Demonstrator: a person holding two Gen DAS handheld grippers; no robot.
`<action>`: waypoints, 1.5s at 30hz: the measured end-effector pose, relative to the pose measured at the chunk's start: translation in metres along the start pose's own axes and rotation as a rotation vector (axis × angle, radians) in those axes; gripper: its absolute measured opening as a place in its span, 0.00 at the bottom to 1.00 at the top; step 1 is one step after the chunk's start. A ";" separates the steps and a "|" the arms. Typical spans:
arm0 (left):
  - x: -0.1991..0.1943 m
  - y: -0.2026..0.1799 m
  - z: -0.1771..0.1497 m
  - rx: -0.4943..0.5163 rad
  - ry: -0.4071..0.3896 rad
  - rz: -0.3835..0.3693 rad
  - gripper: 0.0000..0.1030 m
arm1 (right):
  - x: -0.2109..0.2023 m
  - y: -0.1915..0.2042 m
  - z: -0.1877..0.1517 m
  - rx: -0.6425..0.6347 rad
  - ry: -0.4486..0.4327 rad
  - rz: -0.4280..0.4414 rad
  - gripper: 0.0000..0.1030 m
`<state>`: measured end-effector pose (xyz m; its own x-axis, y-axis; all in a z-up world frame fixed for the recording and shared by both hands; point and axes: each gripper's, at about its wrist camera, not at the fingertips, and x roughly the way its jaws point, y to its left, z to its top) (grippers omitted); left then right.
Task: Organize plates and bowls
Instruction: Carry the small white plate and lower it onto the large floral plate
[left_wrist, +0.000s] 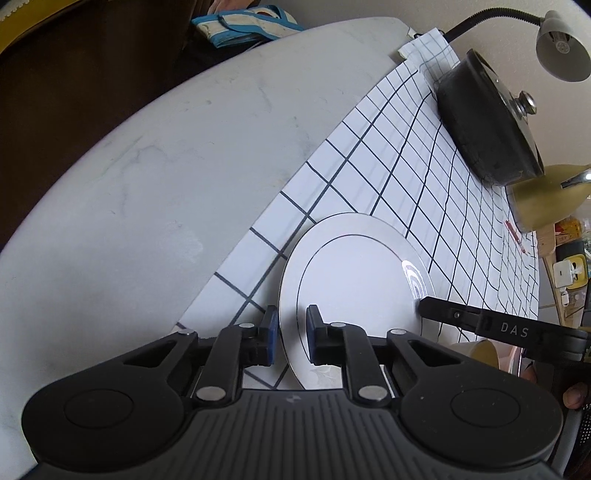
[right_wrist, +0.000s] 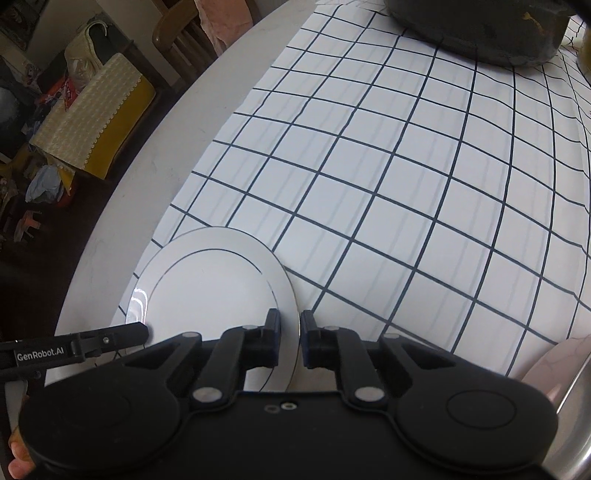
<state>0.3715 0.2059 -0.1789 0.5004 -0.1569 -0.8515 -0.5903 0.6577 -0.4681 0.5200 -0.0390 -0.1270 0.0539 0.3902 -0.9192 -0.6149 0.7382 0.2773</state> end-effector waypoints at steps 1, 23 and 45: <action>-0.002 0.002 0.000 -0.008 -0.002 -0.003 0.14 | -0.001 0.001 0.000 0.001 -0.003 0.005 0.11; -0.104 0.022 -0.045 0.148 -0.016 -0.150 0.14 | -0.076 0.059 -0.084 0.116 -0.149 0.038 0.08; -0.164 0.080 -0.168 0.377 0.139 -0.168 0.14 | -0.100 0.113 -0.291 0.355 -0.196 0.040 0.08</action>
<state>0.1362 0.1607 -0.1168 0.4641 -0.3653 -0.8069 -0.2223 0.8338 -0.5053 0.2165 -0.1550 -0.0850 0.2056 0.4944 -0.8446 -0.3118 0.8511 0.4223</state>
